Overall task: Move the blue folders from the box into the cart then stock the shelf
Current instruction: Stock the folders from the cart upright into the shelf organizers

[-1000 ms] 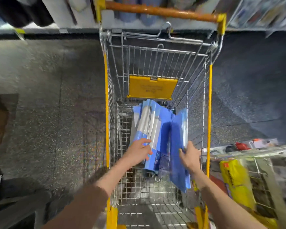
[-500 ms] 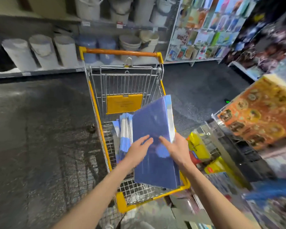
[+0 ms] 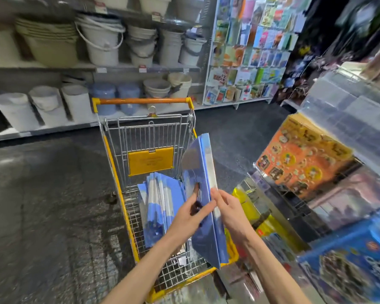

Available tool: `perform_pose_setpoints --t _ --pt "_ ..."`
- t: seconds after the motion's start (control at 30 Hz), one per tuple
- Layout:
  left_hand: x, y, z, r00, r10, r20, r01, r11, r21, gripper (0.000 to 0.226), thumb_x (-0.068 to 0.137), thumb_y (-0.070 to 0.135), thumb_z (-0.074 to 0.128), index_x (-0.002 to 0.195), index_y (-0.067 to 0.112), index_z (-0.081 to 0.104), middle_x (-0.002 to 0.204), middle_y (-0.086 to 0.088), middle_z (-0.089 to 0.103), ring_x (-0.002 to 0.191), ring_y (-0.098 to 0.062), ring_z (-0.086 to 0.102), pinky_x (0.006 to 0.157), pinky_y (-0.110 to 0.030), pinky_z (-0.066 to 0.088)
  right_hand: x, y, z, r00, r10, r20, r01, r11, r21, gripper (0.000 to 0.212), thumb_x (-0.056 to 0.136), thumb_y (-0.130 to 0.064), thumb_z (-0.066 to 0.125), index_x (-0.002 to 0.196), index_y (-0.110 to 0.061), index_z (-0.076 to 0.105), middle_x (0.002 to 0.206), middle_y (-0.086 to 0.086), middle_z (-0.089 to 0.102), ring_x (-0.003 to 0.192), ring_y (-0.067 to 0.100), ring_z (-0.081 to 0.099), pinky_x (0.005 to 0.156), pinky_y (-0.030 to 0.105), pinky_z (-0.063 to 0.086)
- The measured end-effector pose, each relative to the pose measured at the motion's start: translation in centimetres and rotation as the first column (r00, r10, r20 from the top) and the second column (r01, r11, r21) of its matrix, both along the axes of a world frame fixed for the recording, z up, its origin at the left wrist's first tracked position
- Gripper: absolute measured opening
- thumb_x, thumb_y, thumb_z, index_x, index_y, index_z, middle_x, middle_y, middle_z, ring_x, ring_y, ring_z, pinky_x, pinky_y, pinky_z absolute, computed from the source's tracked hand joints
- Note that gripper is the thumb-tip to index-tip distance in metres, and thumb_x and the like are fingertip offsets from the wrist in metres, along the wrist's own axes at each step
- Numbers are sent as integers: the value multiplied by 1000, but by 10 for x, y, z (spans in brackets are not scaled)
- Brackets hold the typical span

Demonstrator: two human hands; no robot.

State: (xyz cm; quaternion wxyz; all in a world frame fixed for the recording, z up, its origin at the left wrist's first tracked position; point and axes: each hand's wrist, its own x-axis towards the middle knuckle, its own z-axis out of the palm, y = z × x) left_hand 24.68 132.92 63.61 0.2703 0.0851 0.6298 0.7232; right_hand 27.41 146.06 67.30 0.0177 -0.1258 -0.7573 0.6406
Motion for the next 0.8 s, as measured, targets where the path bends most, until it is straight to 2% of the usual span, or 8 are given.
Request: perform_pose_setpoints --t 0.1,0.17,0.33,0.47,0.57,0.63,0.73,0.8 --pt "5 11 -3 996 -40 -84 38 999 -26 86 78 54 73 147 58 21 75 24 59 81 2 61 82 -23 51 12 16 0 1000 -5 -4 5 998 -67 68 94 -57 59 110 9 55 116 46 43 105 56 57 96 74 37" --pt "4 14 -4 996 -68 -64 65 997 -39 86 81 51 75 150 57 24 87 22 62 92 -3 64 85 -27 53 15 23 3 1000 3 19 -2 998 -69 64 94 -57 59 112 4 57 117 44 46 108 60 51 97 72 39" --pt "3 8 9 992 -71 101 71 997 -5 58 94 34 66 131 60 30 112 27 53 104 1 59 75 -20 52 16 29 10 997 78 -29 -79 996 -40 57 94 -62 54 108 -7 64 109 33 57 89 23 56 84 49 47" --pt "-1 -4 4 983 -116 141 107 992 72 86 61 48 72 138 48 33 121 19 54 116 -15 57 89 -31 50 14 23 14 994 100 -37 -100 995 -18 60 93 -64 54 105 -6 62 105 31 56 86 18 51 78 41 42" --pt "-4 -11 -3 973 -126 192 102 986 131 93 55 44 73 143 36 44 141 9 56 125 -23 57 100 -45 48 17 18 14 993 113 -41 -114 993 -25 43 99 -48 54 99 -5 62 82 5 62 75 12 55 67 27 44" --pt "-6 -14 -8 962 -137 235 100 982 163 78 62 32 71 138 26 57 127 2 69 114 -23 65 99 -45 50 19 13 14 994 100 -31 -101 995 -18 33 99 -45 55 94 -14 64 78 -3 61 70 13 55 61 26 44" --pt "-7 -17 -13 939 -126 321 53 973 225 44 70 16 64 114 13 70 76 2 70 65 -12 63 63 -26 51 21 8 11 997 68 -46 -67 998 20 29 95 -52 57 86 -25 63 73 5 52 67 19 43 61 33 37" --pt "-7 -18 -15 920 -130 370 40 970 240 35 66 18 70 100 12 77 79 -6 62 70 -20 58 65 -30 48 24 8 11 998 43 -54 -41 998 44 25 96 -48 58 82 -28 63 67 2 51 63 18 41 58 33 35"
